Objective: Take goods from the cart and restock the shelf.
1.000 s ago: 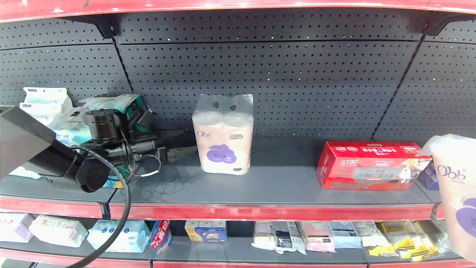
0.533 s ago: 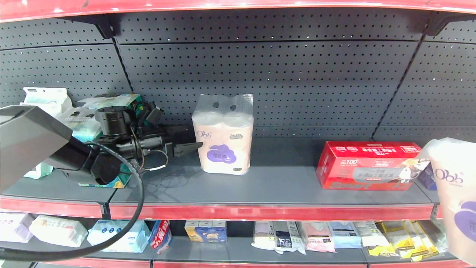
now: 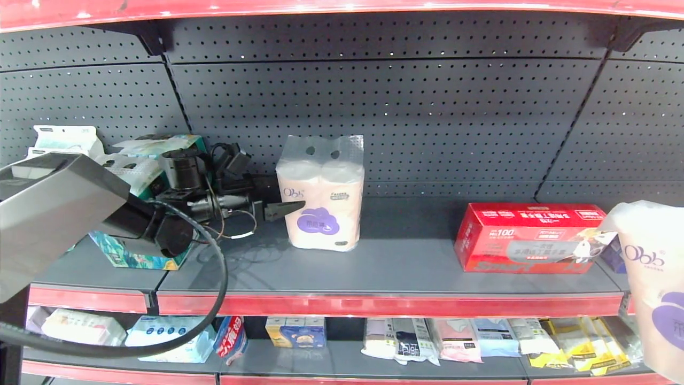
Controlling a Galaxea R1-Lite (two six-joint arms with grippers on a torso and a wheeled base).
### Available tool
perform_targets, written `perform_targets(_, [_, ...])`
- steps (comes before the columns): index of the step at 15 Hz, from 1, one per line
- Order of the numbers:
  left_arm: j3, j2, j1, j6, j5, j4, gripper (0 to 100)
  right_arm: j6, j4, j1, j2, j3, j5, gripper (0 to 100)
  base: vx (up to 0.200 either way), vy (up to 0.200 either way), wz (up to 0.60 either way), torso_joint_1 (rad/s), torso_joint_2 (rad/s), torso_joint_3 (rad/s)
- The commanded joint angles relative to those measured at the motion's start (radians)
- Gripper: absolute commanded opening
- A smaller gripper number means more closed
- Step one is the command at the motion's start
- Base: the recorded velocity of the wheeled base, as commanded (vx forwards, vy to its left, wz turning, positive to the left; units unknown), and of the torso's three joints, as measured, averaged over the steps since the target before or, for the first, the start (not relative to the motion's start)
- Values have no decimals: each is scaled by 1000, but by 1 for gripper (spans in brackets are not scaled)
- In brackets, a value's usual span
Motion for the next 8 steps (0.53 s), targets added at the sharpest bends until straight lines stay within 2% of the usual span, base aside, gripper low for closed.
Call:
perform_targets(1, [-27, 24, -3, -1, -3, 0, 100, 0, 0, 0, -1, 0, 0, 0, 0, 0, 0, 0, 0, 0])
perform_targets(5, [-36, 38, -11, -10, -18, 1, 100, 0, 0, 0, -1, 4, -2, 0, 0, 0, 0, 0, 0, 0])
perform_targets(8, [-80, 67, -23, -13, -22, -5, 100, 0, 0, 0, -2, 6, -2, 0, 0, 0, 0, 0, 0, 0])
